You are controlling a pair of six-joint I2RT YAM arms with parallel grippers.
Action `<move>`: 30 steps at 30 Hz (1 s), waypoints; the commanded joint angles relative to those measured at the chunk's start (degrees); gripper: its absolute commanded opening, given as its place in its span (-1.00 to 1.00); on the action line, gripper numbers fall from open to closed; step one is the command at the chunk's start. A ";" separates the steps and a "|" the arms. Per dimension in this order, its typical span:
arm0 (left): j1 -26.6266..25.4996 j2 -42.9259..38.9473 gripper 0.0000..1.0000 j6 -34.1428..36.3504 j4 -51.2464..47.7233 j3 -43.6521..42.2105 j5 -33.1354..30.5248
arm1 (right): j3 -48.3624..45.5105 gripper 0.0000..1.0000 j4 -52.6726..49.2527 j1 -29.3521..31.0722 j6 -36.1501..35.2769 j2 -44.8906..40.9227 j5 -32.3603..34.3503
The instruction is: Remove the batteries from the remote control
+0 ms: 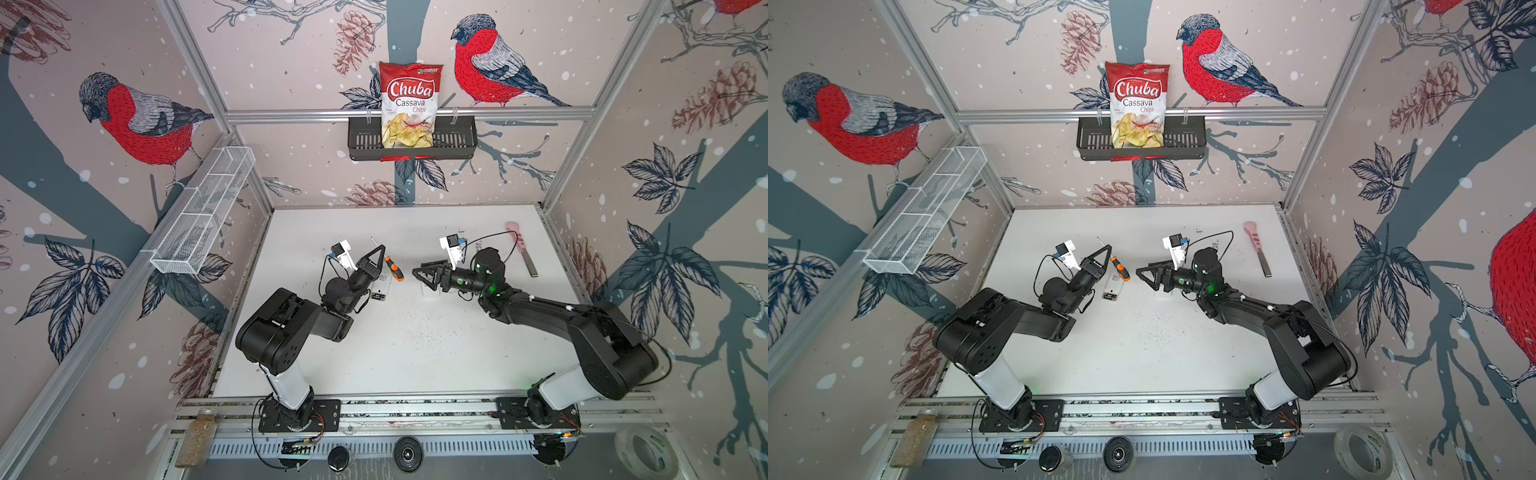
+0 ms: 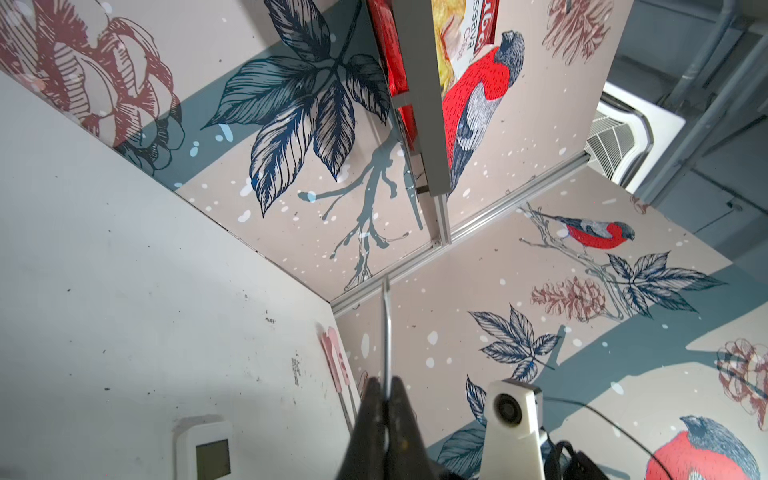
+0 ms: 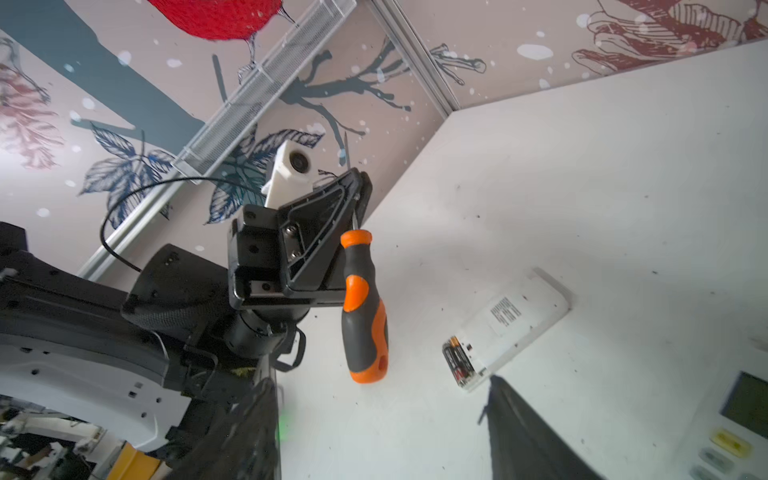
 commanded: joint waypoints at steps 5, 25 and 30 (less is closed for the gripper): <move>-3.44 -0.13 -1.00 -2.40 12.22 1.17 -10.23 | -0.34 0.66 26.26 1.30 12.47 7.44 0.40; -7.10 -1.10 -1.00 -1.41 12.19 2.99 -12.80 | 6.28 0.66 43.26 2.80 22.65 21.63 -2.93; -6.55 -0.51 -1.00 -2.40 12.24 5.92 -5.77 | 6.84 0.64 43.26 2.97 22.61 22.95 -3.46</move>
